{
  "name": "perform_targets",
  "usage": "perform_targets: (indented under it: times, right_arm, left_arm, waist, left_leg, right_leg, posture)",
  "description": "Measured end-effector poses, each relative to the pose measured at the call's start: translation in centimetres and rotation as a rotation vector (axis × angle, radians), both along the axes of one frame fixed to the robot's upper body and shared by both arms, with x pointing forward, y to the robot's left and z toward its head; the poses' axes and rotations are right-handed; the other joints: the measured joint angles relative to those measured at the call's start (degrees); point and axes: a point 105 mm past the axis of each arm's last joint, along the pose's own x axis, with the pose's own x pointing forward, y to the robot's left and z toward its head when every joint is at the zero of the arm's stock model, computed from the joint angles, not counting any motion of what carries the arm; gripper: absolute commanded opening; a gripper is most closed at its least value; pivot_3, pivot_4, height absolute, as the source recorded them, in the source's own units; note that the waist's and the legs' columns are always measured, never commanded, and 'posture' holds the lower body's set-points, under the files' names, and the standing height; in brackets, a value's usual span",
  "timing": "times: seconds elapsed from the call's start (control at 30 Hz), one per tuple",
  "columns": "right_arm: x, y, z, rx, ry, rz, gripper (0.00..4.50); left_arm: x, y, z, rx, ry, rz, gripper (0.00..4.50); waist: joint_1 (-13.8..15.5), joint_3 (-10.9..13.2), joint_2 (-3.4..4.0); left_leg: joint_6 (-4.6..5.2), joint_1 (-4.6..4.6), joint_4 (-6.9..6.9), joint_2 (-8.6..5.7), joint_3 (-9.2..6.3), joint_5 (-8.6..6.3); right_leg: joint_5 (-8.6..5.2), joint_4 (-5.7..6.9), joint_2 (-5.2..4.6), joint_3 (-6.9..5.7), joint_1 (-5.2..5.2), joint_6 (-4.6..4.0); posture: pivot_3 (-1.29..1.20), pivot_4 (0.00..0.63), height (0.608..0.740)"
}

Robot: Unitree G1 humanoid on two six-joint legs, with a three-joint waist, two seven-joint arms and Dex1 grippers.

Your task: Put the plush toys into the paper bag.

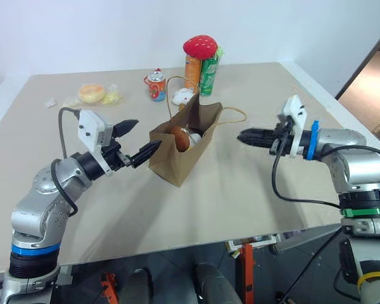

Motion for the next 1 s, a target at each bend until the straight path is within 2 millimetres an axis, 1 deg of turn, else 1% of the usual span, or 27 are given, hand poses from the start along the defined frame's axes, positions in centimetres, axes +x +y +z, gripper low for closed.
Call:
perform_targets:
  times: [0.1, 0.13, 0.2, 0.23, 0.27, 0.33, 0.5, 0.6, 0.77, 0.87, 1.0]
  right_arm:
    - [-0.9, 1.6, -0.1, 0.007, 0.010, 0.066, 0.09]
    - [-1.4, 3.0, -0.1, 0.018, 0.002, 0.108, 0.09]
    - [-1.9, 4.8, -0.2, 0.041, -0.004, 0.145, 0.09]
    - [-2.4, 7.1, -0.2, 0.070, -0.007, 0.188, 0.09]
    - [-2.4, 7.3, -0.3, 0.070, -0.008, 0.192, 0.09]
    - [-2.3, 8.6, -0.5, 0.065, -0.029, 0.187, 0.09]
    - [-2.2, 9.4, -0.8, 0.057, -0.053, 0.184, 0.09]
    - [-2.1, 10.1, -0.9, 0.051, -0.075, 0.182, 0.09]
    - [-1.7, 10.2, -0.9, 0.047, -0.096, 0.160, 0.09]
    - [-1.4, 10.3, -1.1, 0.047, -0.098, 0.150, 0.09]
    - [-1.1, 10.4, -1.2, 0.048, -0.105, 0.138, 0.09]
  left_arm:
    - [-0.1, -0.1, -0.1, 0.002, 0.002, -0.005, 4.50]
    - [-0.3, -0.2, -0.2, 0.003, 0.003, -0.011, 4.50]
    - [-0.5, -0.5, -0.4, 0.007, 0.008, -0.028, 4.50]
    - [-0.7, -1.2, -0.7, 0.015, 0.017, -0.054, 4.50]
    - [-0.7, -1.3, -0.8, 0.016, 0.019, -0.058, 4.50]
    - [-0.6, -1.7, -1.2, 0.028, 0.026, -0.054, 4.50]
    - [-0.5, -2.4, -1.6, 0.027, 0.024, -0.062, 4.50]
    - [-0.2, -2.8, -2.1, 0.028, 0.033, -0.060, 4.50]
    - [-0.1, -3.3, -2.4, 0.014, 0.038, -0.058, 4.50]
    - [0.1, -3.9, -2.8, 0.014, 0.041, -0.051, 4.50]
    - [0.5, -4.2, -2.5, -0.002, 0.034, -0.035, 4.50]
  waist:
    - [0.02, 0.00, 0.00]
    - [0.02, 0.00, 0.00]
    - [0.01, 0.00, -0.01]
    - [0.05, 0.00, 0.00]
    - [0.06, 0.00, 0.00]
    - [0.07, -0.01, -0.01]
    - [0.09, -0.01, -0.02]
    - [0.11, -0.01, -0.01]
    - [0.15, -0.01, -0.02]
    - [0.15, -0.01, -0.02]
    - [0.16, -0.01, -0.02]
  left_leg:
    - [0.00, -0.01, 0.02, 0.01, 0.00, 0.00]
    - [0.00, -0.01, 0.04, 0.00, 0.01, 0.00]
    - [0.00, -0.01, 0.06, 0.00, 0.01, 0.00]
    - [-0.01, -0.03, 0.09, 0.00, 0.01, 0.01]
    - [-0.01, -0.03, 0.09, 0.00, 0.01, 0.01]
    - [-0.01, -0.05, 0.12, 0.00, 0.01, 0.01]
    - [-0.01, -0.05, 0.10, 0.00, 0.01, 0.00]
    - [-0.01, -0.05, 0.07, 0.00, 0.00, 0.00]
    - [-0.01, -0.05, 0.07, 0.00, 0.01, 0.00]
    - [-0.01, -0.04, 0.07, 0.00, 0.01, 0.01]
    - [-0.01, -0.05, 0.08, 0.00, 0.00, 0.01]
  right_leg:
    - [0.00, 0.00, 0.00, 0.00, 0.00, 0.00]
    - [0.00, 0.00, 0.00, 0.00, 0.00, 0.00]
    - [0.00, 0.00, 0.00, 0.00, 0.00, 0.00]
    - [0.00, 0.00, 0.00, 0.00, 0.00, 0.00]
    - [0.00, 0.00, 0.00, 0.00, 0.00, 0.00]
    - [0.00, 0.00, -0.01, 0.00, 0.01, 0.00]
    - [0.00, 0.00, -0.01, 0.00, 0.00, 0.00]
    - [0.00, 0.00, 0.00, -0.01, -0.01, 0.00]
    - [0.00, 0.00, -0.01, 0.00, 0.00, 0.00]
    - [0.00, 0.00, -0.01, -0.01, 0.00, 0.00]
    - [0.00, 0.00, -0.01, -0.01, 0.01, 0.00]
  posture:
    - [0.00, 0.150, 0.738]
    - [0.00, 0.150, 0.738]
    - [0.00, 0.150, 0.738]
    - [0.00, 0.150, 0.738]
    - [0.00, 0.150, 0.738]
    - [0.00, 0.150, 0.738]
    - [0.00, 0.150, 0.738]
    - [0.00, 0.150, 0.738]
    - [0.00, 0.150, 0.738]
    - [0.00, 0.150, 0.738]
    - [0.00, 0.150, 0.738]
